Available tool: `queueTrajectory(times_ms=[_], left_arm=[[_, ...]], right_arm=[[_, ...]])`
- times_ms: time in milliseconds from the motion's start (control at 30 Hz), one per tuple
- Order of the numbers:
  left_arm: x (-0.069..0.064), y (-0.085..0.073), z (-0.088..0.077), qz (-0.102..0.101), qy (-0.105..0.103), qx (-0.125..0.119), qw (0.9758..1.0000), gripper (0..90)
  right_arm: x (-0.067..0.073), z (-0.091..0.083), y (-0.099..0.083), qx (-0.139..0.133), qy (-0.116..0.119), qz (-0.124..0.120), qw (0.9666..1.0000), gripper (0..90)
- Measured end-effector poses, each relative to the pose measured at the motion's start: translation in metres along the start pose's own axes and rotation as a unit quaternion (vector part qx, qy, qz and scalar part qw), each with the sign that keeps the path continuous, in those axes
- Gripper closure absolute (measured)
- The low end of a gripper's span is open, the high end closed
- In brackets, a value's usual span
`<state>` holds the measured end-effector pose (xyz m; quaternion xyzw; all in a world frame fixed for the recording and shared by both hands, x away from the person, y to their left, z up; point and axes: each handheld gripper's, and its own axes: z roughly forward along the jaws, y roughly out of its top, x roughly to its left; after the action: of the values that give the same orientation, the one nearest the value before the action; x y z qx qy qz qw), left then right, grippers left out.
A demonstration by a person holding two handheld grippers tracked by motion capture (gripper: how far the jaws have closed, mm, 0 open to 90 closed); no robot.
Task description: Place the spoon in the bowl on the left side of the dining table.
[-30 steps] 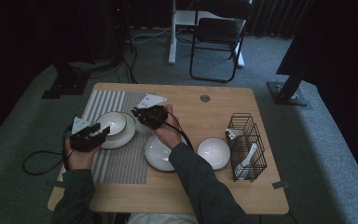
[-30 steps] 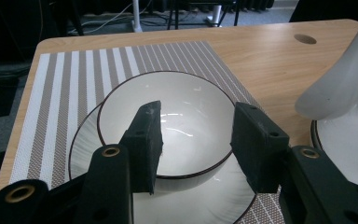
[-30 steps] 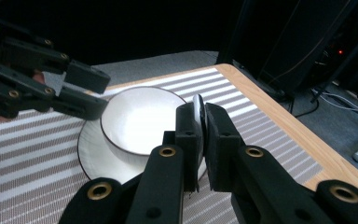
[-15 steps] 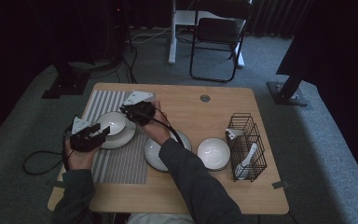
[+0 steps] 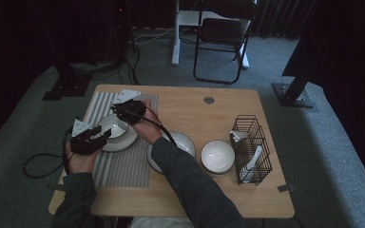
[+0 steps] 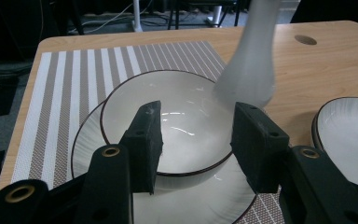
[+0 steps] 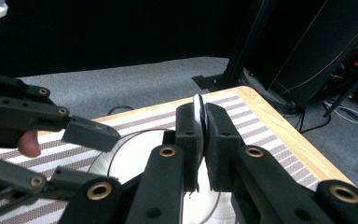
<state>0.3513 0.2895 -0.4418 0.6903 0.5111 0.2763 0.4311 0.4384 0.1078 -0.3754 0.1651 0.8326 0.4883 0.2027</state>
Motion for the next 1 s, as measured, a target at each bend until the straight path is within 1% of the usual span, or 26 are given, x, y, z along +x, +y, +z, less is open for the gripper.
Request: queueTrajectory(times_ms=[100, 167, 267, 400, 433, 467, 600, 767, 933, 1000], left_arm=[[0.000, 0.000, 0.000, -0.001, 0.000, -0.002, 1.0000, 53.8], [0.001, 0.000, -0.001, 0.000, 0.001, -0.002, 1.0000, 53.8], [0.002, 0.000, -0.001, -0.002, 0.002, -0.003, 1.0000, 53.8], [0.002, 0.000, -0.001, -0.002, 0.003, -0.003, 1.0000, 53.8], [0.002, 0.000, -0.001, -0.004, 0.002, -0.003, 1.0000, 53.8], [0.002, -0.001, -0.001, -0.004, 0.002, -0.002, 1.0000, 53.8], [0.002, -0.001, -0.001, -0.004, 0.003, -0.001, 1.0000, 53.8], [0.001, -0.001, 0.000, -0.003, 0.003, 0.000, 1.0000, 53.8], [0.001, -0.001, 0.000, -0.001, 0.003, 0.002, 1.0000, 53.7], [0.000, -0.001, 0.000, -0.001, 0.003, 0.002, 1.0000, 53.6]], right_arm=[[0.001, 0.005, -0.001, 0.003, -0.001, 0.001, 1.0000, 85.0], [0.000, 0.008, -0.004, 0.006, 0.001, 0.006, 1.0000, 84.8], [0.001, 0.010, -0.007, 0.011, 0.001, 0.005, 0.9999, 84.6], [0.000, 0.012, -0.017, 0.022, -0.002, 0.003, 0.9997, 84.2], [0.000, 0.013, -0.024, 0.028, -0.003, 0.007, 0.9996, 84.1], [0.000, 0.013, -0.024, 0.028, -0.003, 0.007, 0.9996, 84.1], [0.002, 0.014, -0.037, 0.038, 0.001, 0.011, 0.9992, 84.2], [0.005, 0.010, -0.048, 0.043, 0.003, 0.015, 0.9990, 83.8], [0.008, 0.003, -0.057, 0.053, 0.007, 0.010, 0.9985, 83.2], [0.009, 0.000, -0.062, 0.056, 0.009, 0.007, 0.9984, 80.6]])
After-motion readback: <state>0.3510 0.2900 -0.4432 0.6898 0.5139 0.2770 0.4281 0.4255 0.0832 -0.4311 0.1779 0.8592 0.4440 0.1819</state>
